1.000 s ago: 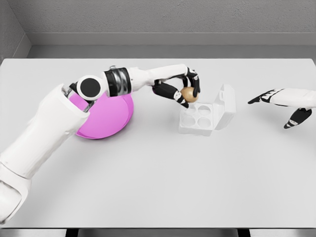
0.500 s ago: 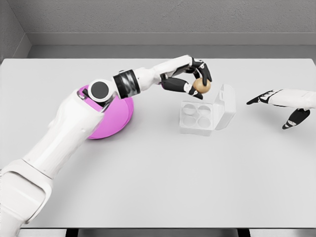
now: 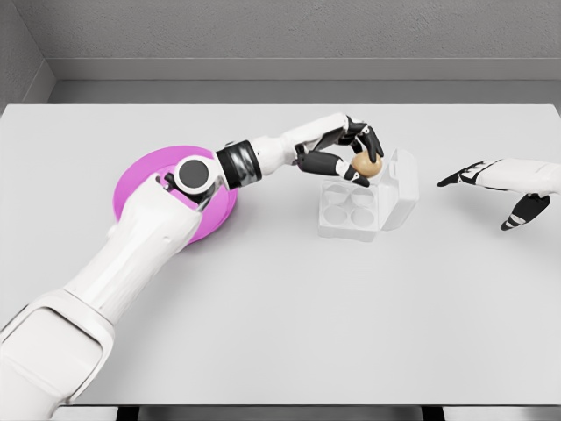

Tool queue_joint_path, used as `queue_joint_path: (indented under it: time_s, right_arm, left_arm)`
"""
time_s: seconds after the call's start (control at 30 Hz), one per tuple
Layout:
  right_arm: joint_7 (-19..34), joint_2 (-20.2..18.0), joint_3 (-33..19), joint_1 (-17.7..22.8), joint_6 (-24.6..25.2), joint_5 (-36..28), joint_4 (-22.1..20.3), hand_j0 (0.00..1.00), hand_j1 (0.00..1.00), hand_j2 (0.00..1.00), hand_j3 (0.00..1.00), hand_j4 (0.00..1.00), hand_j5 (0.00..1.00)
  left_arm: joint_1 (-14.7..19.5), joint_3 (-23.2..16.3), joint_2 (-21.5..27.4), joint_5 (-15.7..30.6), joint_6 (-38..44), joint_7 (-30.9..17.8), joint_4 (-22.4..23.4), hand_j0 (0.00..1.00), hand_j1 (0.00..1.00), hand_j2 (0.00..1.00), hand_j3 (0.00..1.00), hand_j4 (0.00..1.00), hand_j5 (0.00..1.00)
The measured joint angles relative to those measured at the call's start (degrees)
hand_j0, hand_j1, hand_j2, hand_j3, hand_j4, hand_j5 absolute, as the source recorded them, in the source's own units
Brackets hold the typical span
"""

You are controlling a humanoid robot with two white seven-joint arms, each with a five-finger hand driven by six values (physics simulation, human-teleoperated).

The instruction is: Pack egg into the box and close the box lid

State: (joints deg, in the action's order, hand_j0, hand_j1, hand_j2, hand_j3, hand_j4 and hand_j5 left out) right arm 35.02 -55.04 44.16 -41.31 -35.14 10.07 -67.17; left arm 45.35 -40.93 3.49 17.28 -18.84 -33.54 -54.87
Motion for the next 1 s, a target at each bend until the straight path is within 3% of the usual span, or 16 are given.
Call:
queue_joint_path:
  time_s: [0.9, 1.0]
  right_arm:
    - [0.0, 0.2, 0.1, 0.0, 0.0, 0.0, -0.2, 1.00, 1.00, 1.00, 1.00, 1.00, 1.00]
    - [0.0, 0.2, 0.1, 0.0, 0.0, 0.0, -0.2, 1.00, 1.00, 1.00, 1.00, 1.00, 1.00]
  left_arm:
    - [-0.1, 0.0, -2.6, -0.3, -0.1, 0.0, 3.7, 0.31, 0.31, 0.31, 0.31, 0.31, 0.31]
    - [-0.1, 0.0, -2.6, -0.4, -0.4, 0.0, 3.7, 0.38, 0.38, 0.38, 0.38, 0.38, 0.38]
